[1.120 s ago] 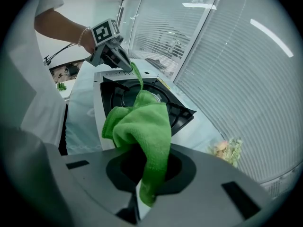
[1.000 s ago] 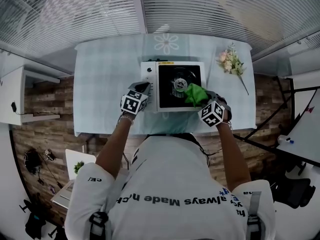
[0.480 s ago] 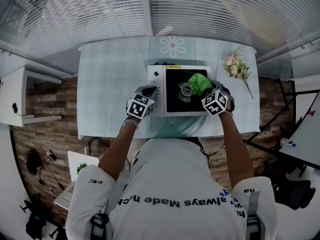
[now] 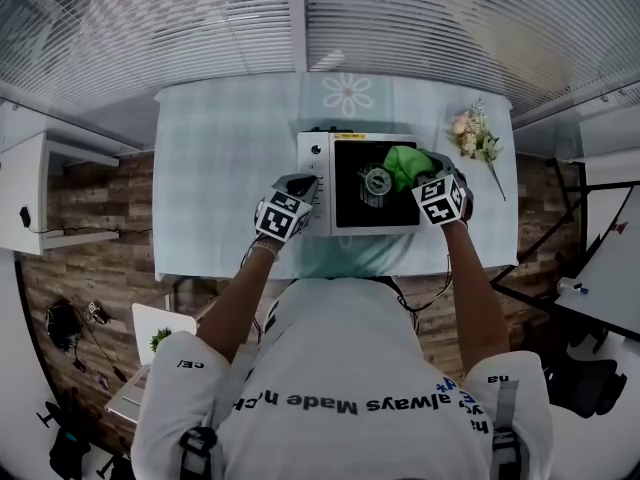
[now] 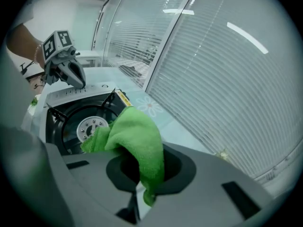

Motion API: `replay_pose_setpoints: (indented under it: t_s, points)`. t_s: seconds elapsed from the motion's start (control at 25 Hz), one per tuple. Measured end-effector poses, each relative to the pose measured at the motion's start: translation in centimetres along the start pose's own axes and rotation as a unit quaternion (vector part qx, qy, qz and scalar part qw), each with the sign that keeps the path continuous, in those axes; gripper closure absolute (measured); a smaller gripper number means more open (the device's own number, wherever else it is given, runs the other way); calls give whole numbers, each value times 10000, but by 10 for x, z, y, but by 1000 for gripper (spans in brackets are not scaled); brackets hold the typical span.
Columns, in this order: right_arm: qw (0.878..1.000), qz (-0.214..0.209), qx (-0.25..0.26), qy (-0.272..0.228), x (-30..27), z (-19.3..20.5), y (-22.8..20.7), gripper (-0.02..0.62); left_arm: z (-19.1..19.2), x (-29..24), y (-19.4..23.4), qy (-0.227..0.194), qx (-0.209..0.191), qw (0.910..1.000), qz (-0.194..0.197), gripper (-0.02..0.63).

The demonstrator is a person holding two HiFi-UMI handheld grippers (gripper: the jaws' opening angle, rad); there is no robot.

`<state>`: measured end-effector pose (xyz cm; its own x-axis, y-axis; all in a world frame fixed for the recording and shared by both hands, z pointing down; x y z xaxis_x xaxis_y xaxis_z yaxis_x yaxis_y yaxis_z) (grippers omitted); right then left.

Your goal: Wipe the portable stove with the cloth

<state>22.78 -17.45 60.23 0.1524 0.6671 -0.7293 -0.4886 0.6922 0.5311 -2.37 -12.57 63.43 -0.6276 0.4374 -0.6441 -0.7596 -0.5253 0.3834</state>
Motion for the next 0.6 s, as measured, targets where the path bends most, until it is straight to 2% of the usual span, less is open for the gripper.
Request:
replay_pose_setpoints:
  t_s: [0.12,0.24,0.4,0.6]
  points:
    - [9993,344,120,14,-6,-11,-19,569,-1,0,0,-44,60,10000,20,595]
    - [9978,413,513,121,-25,-25,-26,569,-1,-1,1,-79,84,9999,19,595]
    - [9938,33,1073,295,-54,-38,-10,569,-2,-2,-1,-86,129,9999,18,595]
    - [9934,-332,1045,340,-72,-56,5,569,-2,-1,-1,-121,187,9998,20,595]
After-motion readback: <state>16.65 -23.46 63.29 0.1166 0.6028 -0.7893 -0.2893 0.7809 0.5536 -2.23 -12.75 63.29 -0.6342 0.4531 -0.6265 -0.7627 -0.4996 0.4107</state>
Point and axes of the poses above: the fingertips, and each gripper's own axes: x backward along the fingers, y to its left, z out of its underside, the point moved 1 cm from there along x, backward along the fingers, and after that the axes turned 15 degrees about x, right-handed, at the moved point
